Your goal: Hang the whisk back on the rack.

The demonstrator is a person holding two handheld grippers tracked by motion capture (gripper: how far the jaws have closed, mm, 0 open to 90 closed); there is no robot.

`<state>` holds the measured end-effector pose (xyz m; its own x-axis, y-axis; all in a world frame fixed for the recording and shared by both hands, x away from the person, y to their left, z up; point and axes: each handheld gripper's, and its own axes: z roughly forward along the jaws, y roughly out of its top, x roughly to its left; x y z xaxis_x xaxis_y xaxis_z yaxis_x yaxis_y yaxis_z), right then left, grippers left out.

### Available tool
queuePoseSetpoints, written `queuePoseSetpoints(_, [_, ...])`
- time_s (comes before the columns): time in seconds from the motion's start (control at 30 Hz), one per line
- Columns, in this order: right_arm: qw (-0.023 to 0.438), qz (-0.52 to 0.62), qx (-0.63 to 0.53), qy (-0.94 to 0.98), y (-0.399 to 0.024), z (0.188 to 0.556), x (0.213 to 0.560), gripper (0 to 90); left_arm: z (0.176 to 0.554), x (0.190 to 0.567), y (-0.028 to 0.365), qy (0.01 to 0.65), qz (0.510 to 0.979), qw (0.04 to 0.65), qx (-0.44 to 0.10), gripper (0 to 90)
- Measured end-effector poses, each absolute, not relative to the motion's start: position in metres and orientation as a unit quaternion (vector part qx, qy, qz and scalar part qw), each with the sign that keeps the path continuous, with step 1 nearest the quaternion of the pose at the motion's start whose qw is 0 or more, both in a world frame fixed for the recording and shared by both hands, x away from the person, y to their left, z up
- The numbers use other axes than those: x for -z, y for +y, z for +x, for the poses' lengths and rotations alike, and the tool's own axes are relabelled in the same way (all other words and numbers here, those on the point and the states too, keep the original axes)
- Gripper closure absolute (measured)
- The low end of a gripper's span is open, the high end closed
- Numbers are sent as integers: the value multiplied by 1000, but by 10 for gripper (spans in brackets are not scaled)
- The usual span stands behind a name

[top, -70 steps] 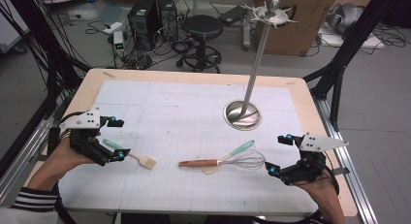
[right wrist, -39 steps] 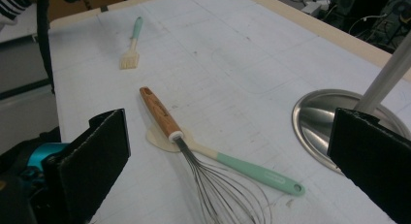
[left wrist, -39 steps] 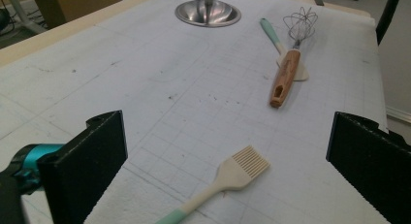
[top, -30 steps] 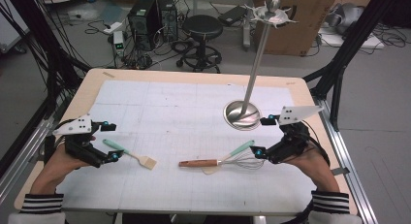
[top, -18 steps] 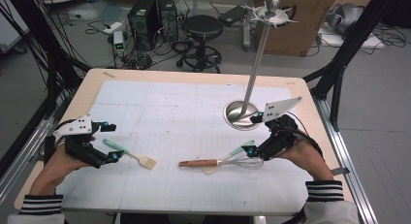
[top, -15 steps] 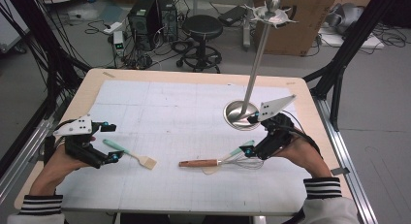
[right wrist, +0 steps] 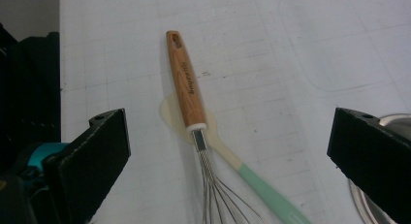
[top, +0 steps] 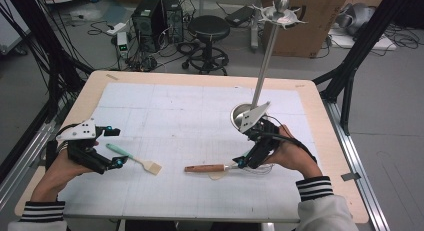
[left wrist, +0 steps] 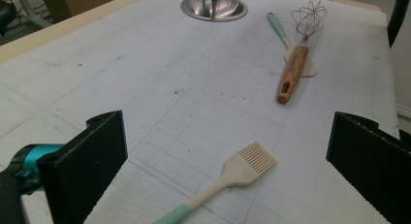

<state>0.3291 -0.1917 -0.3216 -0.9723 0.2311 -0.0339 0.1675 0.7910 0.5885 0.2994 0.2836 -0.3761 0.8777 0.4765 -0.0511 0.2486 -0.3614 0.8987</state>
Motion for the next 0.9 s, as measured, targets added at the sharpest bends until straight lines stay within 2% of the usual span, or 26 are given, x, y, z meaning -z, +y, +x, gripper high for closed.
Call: queuePoseSetpoints(0.9, [-24, 77, -252, 964, -141, 335, 376, 2, 301, 377, 284, 226, 818, 516, -114, 16])
